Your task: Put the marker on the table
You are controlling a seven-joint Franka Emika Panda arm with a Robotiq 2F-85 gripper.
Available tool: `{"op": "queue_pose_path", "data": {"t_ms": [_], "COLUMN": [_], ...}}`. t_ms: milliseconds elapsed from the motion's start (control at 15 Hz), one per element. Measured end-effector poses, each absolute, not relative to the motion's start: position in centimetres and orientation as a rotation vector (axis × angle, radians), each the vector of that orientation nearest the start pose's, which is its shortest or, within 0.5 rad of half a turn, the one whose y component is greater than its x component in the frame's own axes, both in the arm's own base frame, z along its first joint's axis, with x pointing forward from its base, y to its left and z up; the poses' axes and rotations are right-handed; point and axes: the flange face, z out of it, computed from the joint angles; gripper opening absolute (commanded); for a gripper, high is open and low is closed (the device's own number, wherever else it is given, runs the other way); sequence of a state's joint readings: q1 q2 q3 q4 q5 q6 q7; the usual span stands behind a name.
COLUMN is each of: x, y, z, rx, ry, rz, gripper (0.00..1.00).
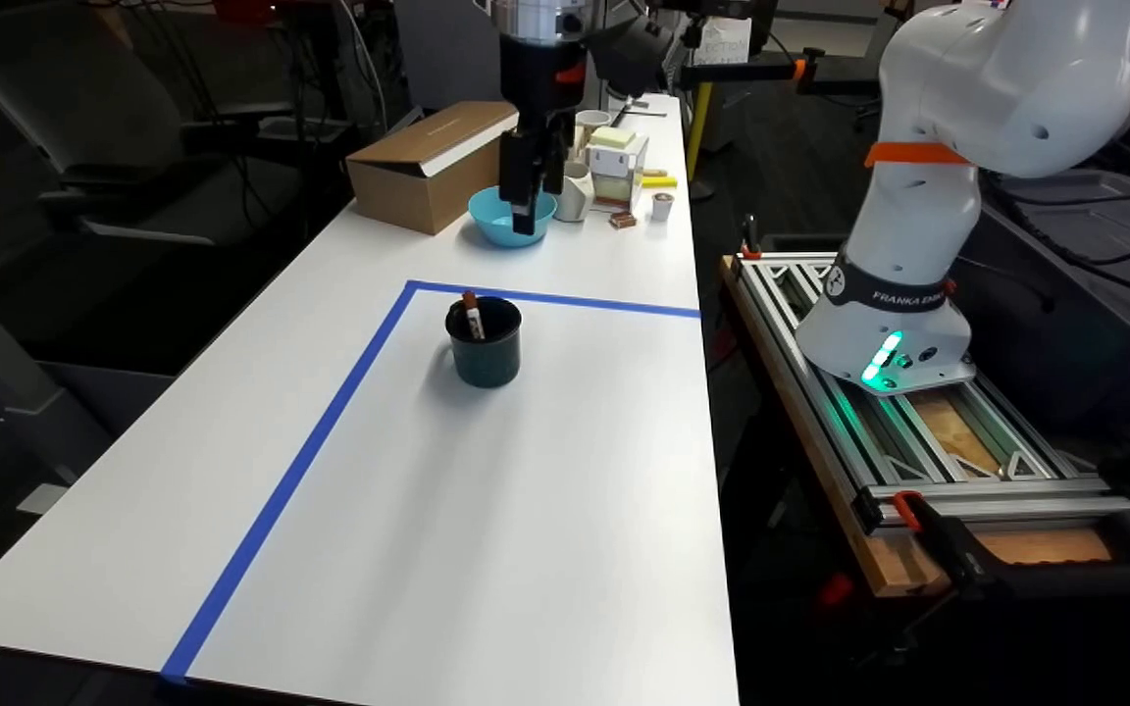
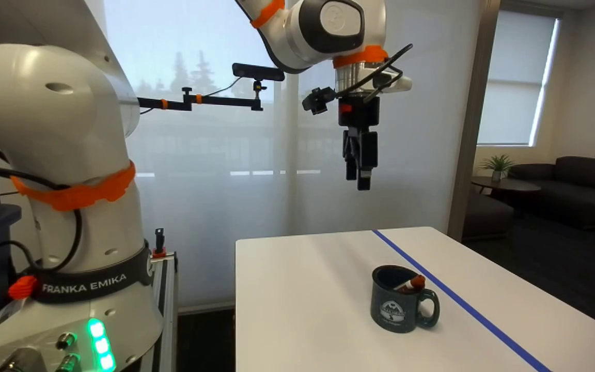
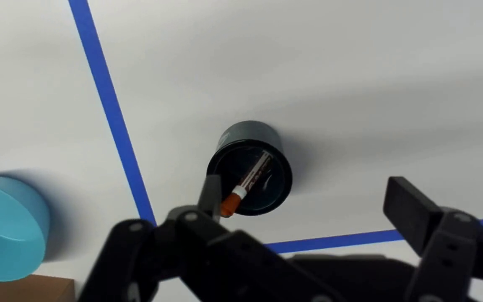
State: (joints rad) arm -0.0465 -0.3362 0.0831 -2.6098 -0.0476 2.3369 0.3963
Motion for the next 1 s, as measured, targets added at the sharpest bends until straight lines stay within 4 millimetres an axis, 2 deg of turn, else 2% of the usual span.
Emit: {"op": "queue_pose_path", "data": {"t_ms": [533, 800, 1000], "x": [44.0, 45.3, 46.6], "y": [0.1, 0.0, -0.2], "z": [32.9, 30.2, 28.9], "rx": [-2.981, -2.876, -2.819], "ry": [1.136, 1.354, 1.492], "rz": [-0.329, -0.420, -0.480], "gripper": [1.00, 1.00, 1.00]}}
